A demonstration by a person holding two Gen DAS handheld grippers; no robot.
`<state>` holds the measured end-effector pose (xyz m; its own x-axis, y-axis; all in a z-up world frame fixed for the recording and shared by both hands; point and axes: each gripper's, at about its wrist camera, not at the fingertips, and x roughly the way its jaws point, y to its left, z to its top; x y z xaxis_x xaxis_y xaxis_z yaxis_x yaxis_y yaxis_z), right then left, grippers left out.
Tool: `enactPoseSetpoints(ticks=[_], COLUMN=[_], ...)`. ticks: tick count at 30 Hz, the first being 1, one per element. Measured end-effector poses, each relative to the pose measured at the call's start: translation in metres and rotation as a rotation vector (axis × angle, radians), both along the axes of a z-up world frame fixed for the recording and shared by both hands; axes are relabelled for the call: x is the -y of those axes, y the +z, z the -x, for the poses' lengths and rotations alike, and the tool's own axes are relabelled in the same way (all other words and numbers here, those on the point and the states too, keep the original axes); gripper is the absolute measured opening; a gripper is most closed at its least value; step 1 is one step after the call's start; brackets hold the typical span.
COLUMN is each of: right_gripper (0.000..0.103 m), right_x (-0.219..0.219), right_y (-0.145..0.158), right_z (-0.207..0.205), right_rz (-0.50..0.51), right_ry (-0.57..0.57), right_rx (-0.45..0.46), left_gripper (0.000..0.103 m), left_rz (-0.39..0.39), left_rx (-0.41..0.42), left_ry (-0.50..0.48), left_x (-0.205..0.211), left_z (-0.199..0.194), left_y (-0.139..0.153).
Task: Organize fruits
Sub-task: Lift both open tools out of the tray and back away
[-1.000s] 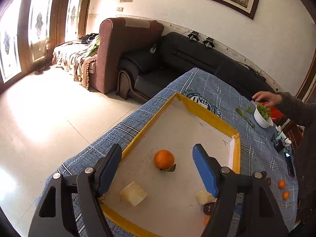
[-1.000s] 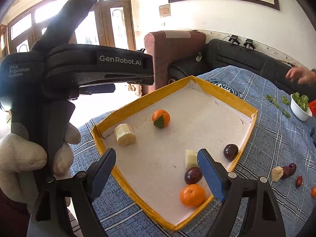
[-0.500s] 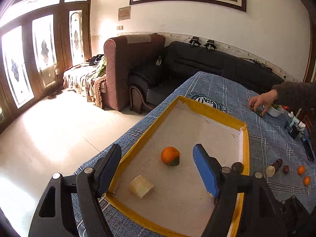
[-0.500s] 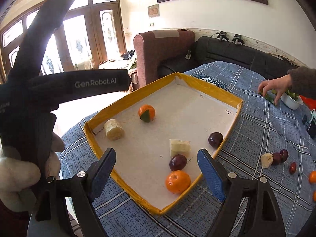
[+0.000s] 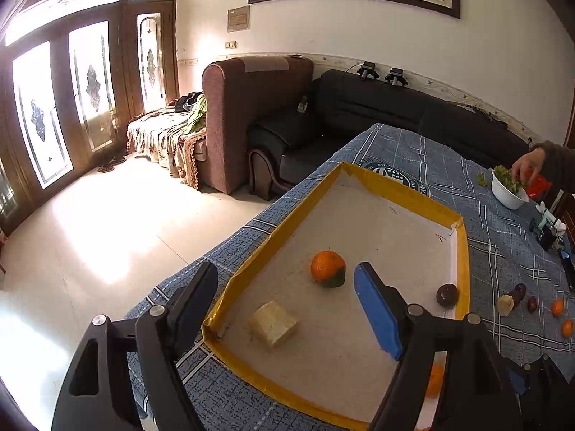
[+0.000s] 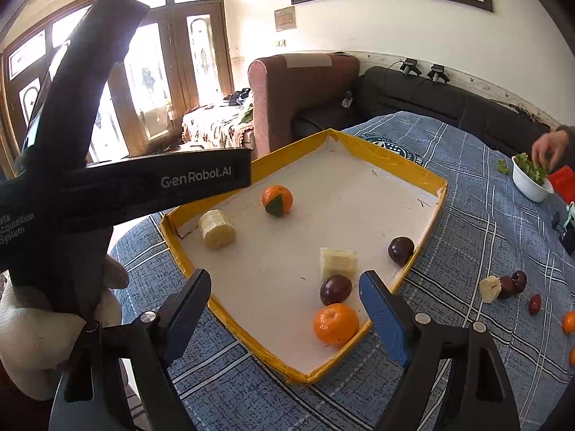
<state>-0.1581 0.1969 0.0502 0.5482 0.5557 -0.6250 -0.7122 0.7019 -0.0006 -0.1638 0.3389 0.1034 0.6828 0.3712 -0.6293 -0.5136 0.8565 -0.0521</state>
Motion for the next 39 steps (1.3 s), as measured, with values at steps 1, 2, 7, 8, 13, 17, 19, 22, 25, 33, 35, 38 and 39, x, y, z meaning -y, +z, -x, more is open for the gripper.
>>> enactPoseSetpoints(ticks=[1, 2, 7, 8, 13, 17, 19, 22, 25, 33, 35, 38, 39], right_gripper=[0.089, 0.089, 0.089, 0.089, 0.089, 0.089, 0.089, 0.089, 0.089, 0.089, 0.089, 0.089, 0.089], right_x=[-0.001, -0.001, -0.004, -0.004, -0.003, 0.002, 0.007, 0.013, 0.018, 0.028, 0.035, 0.048, 0.055], right_y=[0.0, -0.001, -0.003, -0.003, -0.003, -0.003, -0.004, -0.004, -0.004, -0.002, -0.003, -0.001, -0.001], right_z=[0.0, 0.0, 0.0, 0.001, 0.001, 0.001, 0.001, -0.002, -0.003, -0.003, -0.004, -0.008, -0.01], right_rz=[0.001, 0.001, 0.007, 0.007, 0.013, 0.012, 0.009, 0.004, -0.004, -0.01, -0.009, -0.014, -0.019], right_ry=[0.0, 0.001, -0.002, -0.002, -0.008, -0.017, -0.025, -0.039, -0.051, -0.07, -0.088, -0.119, -0.134], right_rx=[-0.002, -0.003, -0.006, -0.005, 0.006, 0.008, 0.006, 0.001, -0.006, -0.005, -0.005, -0.013, -0.017], left_gripper=[0.078, 0.078, 0.078, 0.078, 0.078, 0.078, 0.078, 0.079, 0.082, 0.082, 0.082, 0.082, 0.082], left_rz=[0.005, 0.009, 0.008, 0.008, -0.016, -0.041, -0.054, -0.072, -0.084, -0.081, -0.083, -0.085, -0.089], left_rx=[-0.001, -0.002, 0.002, 0.008, 0.039, 0.05, 0.056, 0.067, 0.067, 0.046, 0.046, 0.045, 0.044], left_ry=[0.002, 0.005, 0.007, 0.004, 0.0, -0.003, -0.007, -0.013, -0.02, -0.049, -0.066, -0.105, -0.123], left_x=[-0.001, -0.002, -0.001, 0.0, 0.006, 0.013, 0.016, 0.022, 0.029, 0.038, 0.043, 0.056, 0.063], left_z=[0.0, 0.001, 0.003, 0.004, 0.008, 0.009, 0.01, 0.011, 0.012, 0.01, 0.009, 0.005, 0.004], left_y=[-0.001, -0.003, -0.006, -0.006, -0.002, 0.0, 0.003, 0.004, 0.005, 0.003, 0.005, 0.007, 0.007])
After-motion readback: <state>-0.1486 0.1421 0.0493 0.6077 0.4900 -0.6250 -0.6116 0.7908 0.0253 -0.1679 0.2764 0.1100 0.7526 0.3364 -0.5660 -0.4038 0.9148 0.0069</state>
